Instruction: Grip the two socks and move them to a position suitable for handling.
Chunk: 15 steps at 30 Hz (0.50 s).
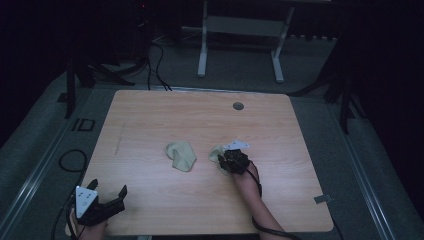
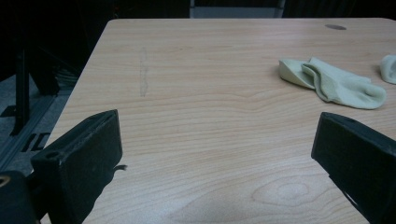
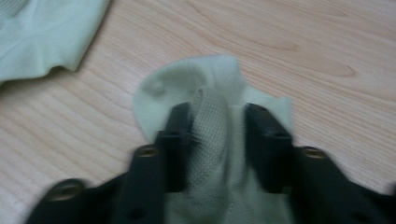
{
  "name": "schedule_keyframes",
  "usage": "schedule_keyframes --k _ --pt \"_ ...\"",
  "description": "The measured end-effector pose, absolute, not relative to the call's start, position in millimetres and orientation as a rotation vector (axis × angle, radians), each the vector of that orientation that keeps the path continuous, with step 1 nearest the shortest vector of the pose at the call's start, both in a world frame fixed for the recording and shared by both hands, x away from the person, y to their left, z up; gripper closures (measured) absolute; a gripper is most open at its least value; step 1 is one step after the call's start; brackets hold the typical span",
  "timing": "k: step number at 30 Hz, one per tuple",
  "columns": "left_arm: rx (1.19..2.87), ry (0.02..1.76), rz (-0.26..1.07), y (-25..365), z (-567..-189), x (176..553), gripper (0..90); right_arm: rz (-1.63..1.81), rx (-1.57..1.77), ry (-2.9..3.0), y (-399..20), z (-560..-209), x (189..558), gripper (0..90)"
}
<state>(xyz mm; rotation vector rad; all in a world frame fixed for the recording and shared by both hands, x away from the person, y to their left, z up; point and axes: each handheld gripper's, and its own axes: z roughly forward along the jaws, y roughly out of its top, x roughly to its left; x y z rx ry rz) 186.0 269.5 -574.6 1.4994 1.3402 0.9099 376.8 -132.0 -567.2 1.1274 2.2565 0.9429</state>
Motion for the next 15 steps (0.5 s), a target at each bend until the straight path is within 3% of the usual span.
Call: schedule_keyframes --k 7,15 --pt "1.486 1.34 0.901 268 -573 184 1.7 0.942 1.143 2.243 -129 -553 363 81.3" --pt "1.504 1.321 0.901 262 -572 184 1.6 1.031 1.128 2.217 -142 -518 317 81.2"
